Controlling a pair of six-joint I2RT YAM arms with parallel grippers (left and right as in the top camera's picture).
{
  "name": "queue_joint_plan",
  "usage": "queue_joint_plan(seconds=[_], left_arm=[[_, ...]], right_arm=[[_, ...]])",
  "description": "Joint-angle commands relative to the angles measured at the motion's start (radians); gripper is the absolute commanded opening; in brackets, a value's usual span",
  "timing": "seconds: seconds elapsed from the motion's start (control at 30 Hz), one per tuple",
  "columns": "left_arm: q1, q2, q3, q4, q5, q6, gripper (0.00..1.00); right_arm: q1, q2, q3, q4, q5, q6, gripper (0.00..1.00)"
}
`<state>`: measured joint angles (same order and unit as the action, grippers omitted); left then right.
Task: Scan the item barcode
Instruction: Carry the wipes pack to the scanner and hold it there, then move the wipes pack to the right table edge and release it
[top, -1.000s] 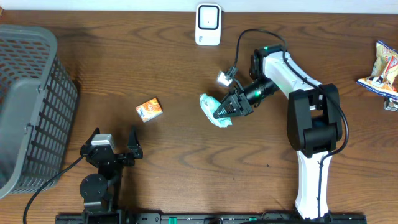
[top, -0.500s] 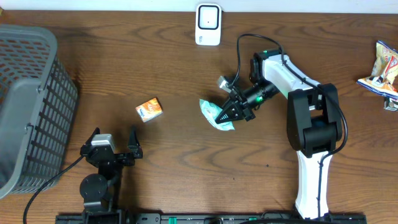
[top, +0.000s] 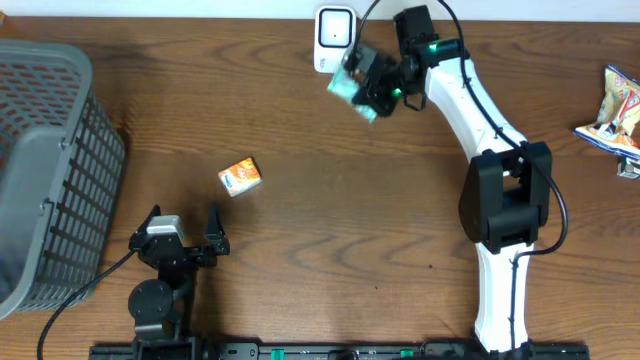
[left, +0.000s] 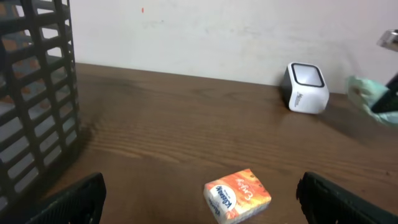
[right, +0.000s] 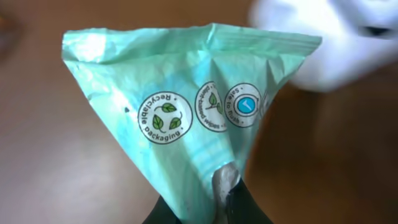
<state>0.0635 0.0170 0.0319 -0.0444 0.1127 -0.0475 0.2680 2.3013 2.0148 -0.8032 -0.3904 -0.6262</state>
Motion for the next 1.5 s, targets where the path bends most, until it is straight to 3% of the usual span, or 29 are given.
queue_joint_plan(seconds=[0.0,0.2,0.37,0.6,0.7,0.9,1.0,1.2,1.47], left_arm=[[-0.002,-0.005,-0.027,-0.016,0.003,0.013,0.98],[-0.002,-0.005,-0.027,-0.016,0.003,0.013,0.98],[-0.002,-0.005,-0.027,-0.016,0.003,0.013,0.98],[-0.002,-0.005,-0.027,-0.016,0.003,0.013,0.98],[-0.002,-0.005,-0.027,-0.016,0.003,0.013,0.98],[-0.002,-0.005,-0.027,-0.016,0.003,0.013,0.98],[-0.002,-0.005,-0.027,-0.016,0.003,0.013,0.98],[-0.002,-0.005,-0.027,-0.016,0.003,0.013,0.98],[-0.002,-0.005,-0.027,-0.016,0.003,0.013,0.98]], right_arm=[[0.027,0.015,0.014,0.085,0.283,0.196,0.01],[0.055,0.063,0.015,0.349,0.351,0.214,0.01],[0.071,0.142,0.118,0.425,0.410,0.214,0.01],[0.078,0.283,0.359,0.335,0.465,0.241,0.01],[0.080,0.287,0.379,0.314,0.507,0.266,0.01],[0.054,0.219,0.465,0.016,0.606,0.372,0.01],[-0.008,0.169,0.471,-0.183,0.668,0.444,0.01],[-0.225,0.164,0.438,-0.372,0.703,0.526,0.01],[-0.534,0.172,0.270,-0.267,0.703,0.558,0.01]])
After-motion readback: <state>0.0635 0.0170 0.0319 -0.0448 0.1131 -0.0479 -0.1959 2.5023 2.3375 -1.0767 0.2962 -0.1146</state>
